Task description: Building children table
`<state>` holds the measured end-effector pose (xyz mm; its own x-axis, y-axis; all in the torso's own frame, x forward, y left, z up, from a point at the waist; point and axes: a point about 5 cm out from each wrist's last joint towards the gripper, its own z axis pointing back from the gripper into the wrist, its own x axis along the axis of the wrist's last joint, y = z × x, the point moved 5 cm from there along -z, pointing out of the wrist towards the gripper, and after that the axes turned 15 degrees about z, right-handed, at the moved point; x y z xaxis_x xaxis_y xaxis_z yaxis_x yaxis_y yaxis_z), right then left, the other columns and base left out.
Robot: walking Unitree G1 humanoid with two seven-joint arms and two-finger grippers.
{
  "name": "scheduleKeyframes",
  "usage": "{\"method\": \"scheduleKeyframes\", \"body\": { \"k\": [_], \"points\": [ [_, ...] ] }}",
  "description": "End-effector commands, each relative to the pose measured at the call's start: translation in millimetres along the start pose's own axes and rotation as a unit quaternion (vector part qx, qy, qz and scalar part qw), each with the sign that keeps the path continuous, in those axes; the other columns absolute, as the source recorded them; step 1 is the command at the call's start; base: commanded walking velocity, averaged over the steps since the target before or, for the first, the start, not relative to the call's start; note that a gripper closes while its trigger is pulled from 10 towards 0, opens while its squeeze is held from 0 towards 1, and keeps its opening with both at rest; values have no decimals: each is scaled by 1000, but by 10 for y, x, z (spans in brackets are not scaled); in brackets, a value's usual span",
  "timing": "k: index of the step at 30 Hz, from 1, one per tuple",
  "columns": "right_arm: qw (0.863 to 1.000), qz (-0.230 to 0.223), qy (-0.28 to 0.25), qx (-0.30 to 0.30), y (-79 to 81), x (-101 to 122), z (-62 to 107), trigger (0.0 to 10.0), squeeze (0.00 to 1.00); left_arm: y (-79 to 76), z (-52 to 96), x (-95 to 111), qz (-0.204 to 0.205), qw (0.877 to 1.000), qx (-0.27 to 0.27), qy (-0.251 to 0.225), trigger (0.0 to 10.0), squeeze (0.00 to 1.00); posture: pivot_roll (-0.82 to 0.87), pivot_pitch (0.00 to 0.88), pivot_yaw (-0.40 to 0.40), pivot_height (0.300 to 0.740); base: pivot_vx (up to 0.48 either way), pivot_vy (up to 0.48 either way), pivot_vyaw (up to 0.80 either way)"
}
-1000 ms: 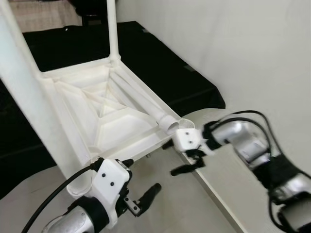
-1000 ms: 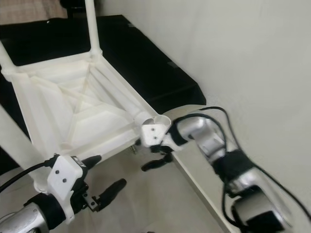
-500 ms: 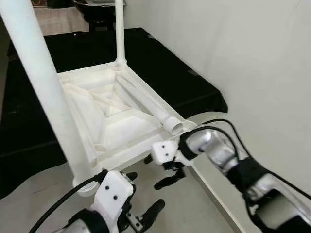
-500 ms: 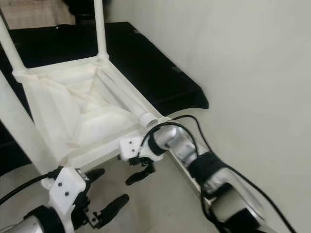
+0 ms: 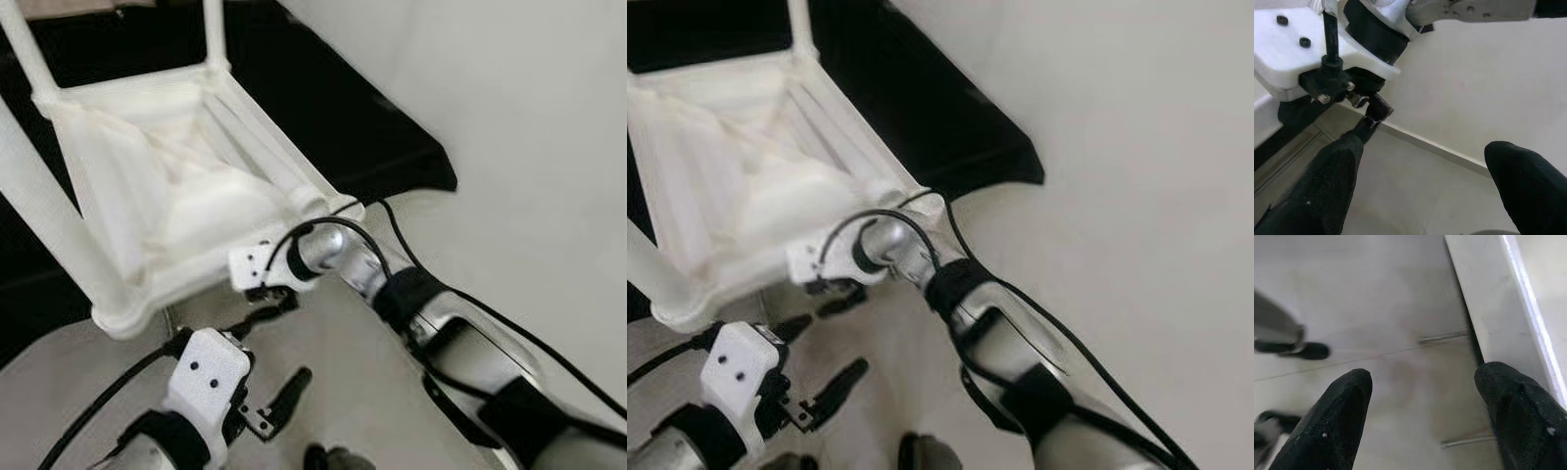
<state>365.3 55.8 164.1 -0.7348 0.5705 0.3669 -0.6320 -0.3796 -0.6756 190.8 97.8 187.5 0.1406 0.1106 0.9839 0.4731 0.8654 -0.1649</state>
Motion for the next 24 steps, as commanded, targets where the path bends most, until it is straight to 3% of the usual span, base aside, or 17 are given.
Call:
{"method": "scheduleKeyframes", "body": {
  "k": [1, 2, 5, 6, 7, 8, 10, 13, 15, 20, 23, 24],
  "points": [
    [1000, -2, 5, -30, -111, 3, 31, 10000, 0, -22, 22, -2, 0, 1000, -3, 0, 10000, 0, 37, 278, -164, 740, 0, 0, 0],
    [1000, -2, 5, -30, -111, 3, 31, 10000, 0, -22, 22, -2, 0, 1000, -3, 0, 10000, 0, 37, 278, -164, 740, 0, 0, 0],
    [987, -11, -28, -159, -596, 334, 18, 10000, 0, -22, 10, 39, -2, 1000, 7, -16, 10000, 0, 61, 285, -172, 740, 0, 0, 0],
    [987, -11, -28, -159, -596, 334, 18, 10000, 0, -22, 10, 39, -2, 1000, 7, -16, 10000, 0, 61, 285, -172, 740, 0, 0, 0],
    [979, -15, -40, -199, -741, 458, 30, 10000, 0, -21, 7, 50, -3, 1000, 9, -20, 10000, 0, 63, 285, -173, 740, 0, 0, 0],
    [979, -15, -40, -199, -741, 458, 30, 10000, 0, -21, 7, 50, -3, 1000, 9, -20, 10000, 0, 63, 285, -173, 740, 0, 0, 0],
    [966, -22, -57, -251, -913, 605, 71, 10000, 0, -13, 9, 67, -5, 1000, 13, -26, 10000, 0, 69, 282, -177, 740, 0, 0, 0],
    [954, -33, -69, -290, -1029, 680, 124, 10000, 0, 5, 11, 89, -8, 999, 16, -31, 10000, 0, 67, 279, -178, 740, 0, 0, 0],
    [947, -41, -78, -308, -1067, 688, 157, 10000, 0, 16, 11, 106, -9, 999, 19, -35, 10000, 0, 64, 276, -178, 740, 0, 0, 0],
    [945, -61, -89, -308, -1053, 654, 172, 10000, 0, 31, 7, 119, -12, 999, 21, -36, 10000, 0, 56, 270, -176, 740, 0, 0, 0],
    [946, -82, -103, -298, -992, 518, 227, 10000, 0, 60, -4, 155, -20, 999, 28, -42, 10000, 0, 34, 250, -169, 740, 0, 0, 0],
    [943, -108, -139, -281, -934, 464, 287, 10000, 0, 109, -12, 202, -26, 997, 42, -52, 10000, 0, 19, 243, -164, 740, 0, 0, 0]
  ]
}}
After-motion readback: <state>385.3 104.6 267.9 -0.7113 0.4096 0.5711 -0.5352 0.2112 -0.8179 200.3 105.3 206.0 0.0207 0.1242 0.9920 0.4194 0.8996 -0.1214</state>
